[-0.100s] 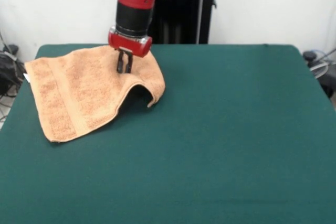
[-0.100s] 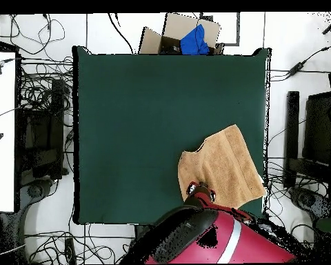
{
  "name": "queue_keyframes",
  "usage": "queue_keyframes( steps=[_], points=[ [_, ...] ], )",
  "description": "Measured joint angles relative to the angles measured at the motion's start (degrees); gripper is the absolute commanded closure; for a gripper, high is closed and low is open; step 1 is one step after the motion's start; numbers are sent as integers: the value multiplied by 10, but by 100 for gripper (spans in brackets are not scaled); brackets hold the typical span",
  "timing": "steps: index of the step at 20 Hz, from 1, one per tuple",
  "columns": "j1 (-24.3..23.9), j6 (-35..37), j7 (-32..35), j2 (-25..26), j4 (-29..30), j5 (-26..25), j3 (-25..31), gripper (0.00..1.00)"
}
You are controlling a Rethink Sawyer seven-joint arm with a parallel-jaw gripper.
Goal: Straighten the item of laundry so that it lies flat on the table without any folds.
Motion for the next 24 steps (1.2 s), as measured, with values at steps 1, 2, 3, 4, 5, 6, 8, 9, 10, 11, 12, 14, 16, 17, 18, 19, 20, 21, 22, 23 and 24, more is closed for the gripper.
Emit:
queue_keyframes(
  steps=[1,2,3,4,5,6,8,9,10,11,12,14,16,17,18,19,20,21,22,23,24],
  points=[
    [0,0,0,0,0,0,-1,0],
    [0,0,0,0,0,0,-5,0],
    [0,0,0,0,0,0,-10,0],
    [0,0,0,1,0,0,-13,0],
    [0,0,0,1,1,0,-14,0],
    [0,0,0,1,1,0,-14,0],
    [0,0,0,1,2,0,-14,0],
    [0,0,0,1,2,0,-14,0],
    [0,0,0,0,2,0,-14,0],
    [0,0,0,-1,4,0,-14,0],
    [0,2,0,-2,6,0,-14,0],
    [0,8,0,-7,14,0,-14,0],
    [1,20,0,-16,25,0,-13,0],
    [1,27,0,-20,29,0,-13,0],
    [2,34,0,-26,34,0,-13,0],
    [3,45,0,-33,40,0,-12,0],
    [4,55,0,-41,46,2,-11,0],
    [6,69,0,-52,53,4,-10,0],
    [9,84,0,-64,60,8,-9,0],
    [10,92,0,-71,64,10,-8,0],
    [12,103,0,-83,68,14,-6,0]
  ],
)
